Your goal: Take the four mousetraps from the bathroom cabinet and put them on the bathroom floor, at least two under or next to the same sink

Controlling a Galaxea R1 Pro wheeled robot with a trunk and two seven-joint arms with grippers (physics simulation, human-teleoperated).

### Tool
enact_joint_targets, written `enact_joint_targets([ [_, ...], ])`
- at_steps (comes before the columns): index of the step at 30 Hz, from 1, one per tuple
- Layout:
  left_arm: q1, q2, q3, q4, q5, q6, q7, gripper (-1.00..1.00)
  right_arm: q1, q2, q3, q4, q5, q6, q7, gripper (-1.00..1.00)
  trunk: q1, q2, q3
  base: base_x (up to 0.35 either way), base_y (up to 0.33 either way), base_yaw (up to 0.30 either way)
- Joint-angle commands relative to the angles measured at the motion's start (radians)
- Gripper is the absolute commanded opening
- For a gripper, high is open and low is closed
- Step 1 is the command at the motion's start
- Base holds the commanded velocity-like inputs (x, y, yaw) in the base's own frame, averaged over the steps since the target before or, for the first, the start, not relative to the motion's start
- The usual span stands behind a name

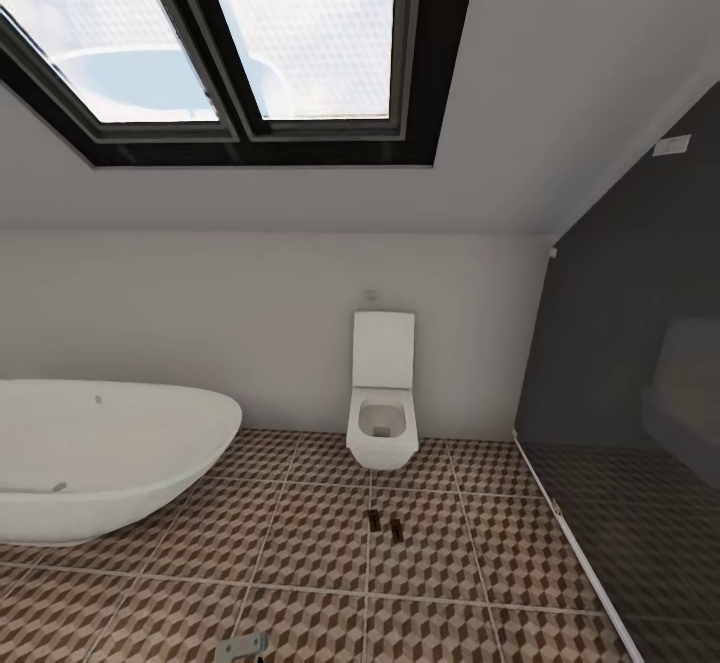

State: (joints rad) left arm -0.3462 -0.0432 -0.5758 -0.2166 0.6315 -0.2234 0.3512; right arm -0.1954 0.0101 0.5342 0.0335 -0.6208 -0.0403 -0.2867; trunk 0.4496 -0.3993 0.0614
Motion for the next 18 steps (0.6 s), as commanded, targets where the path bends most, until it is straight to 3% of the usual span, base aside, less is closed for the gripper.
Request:
enact_joint_targets([
  [1, 0.0, 0.0, -0.009, 0.0, 0.008, -0.004, 0.005, 1.0, -0.001, 0.001, 0.008, 0.003, -0.009, -0.004, 0.0, 1.0, 0.0, -0.001, 0.0, 0.0, 0.0, 0.0],
  [18, 0.0, 0.0, -0.008, 0.0, 0.008, -0.004, 0.005, 1.0, -0.001, 0.001, 0.008, 0.003, -0.009, -0.004, 0.0, 1.0, 0.0, -0.001, 0.0, 0.0, 0.0, 0.0],
])
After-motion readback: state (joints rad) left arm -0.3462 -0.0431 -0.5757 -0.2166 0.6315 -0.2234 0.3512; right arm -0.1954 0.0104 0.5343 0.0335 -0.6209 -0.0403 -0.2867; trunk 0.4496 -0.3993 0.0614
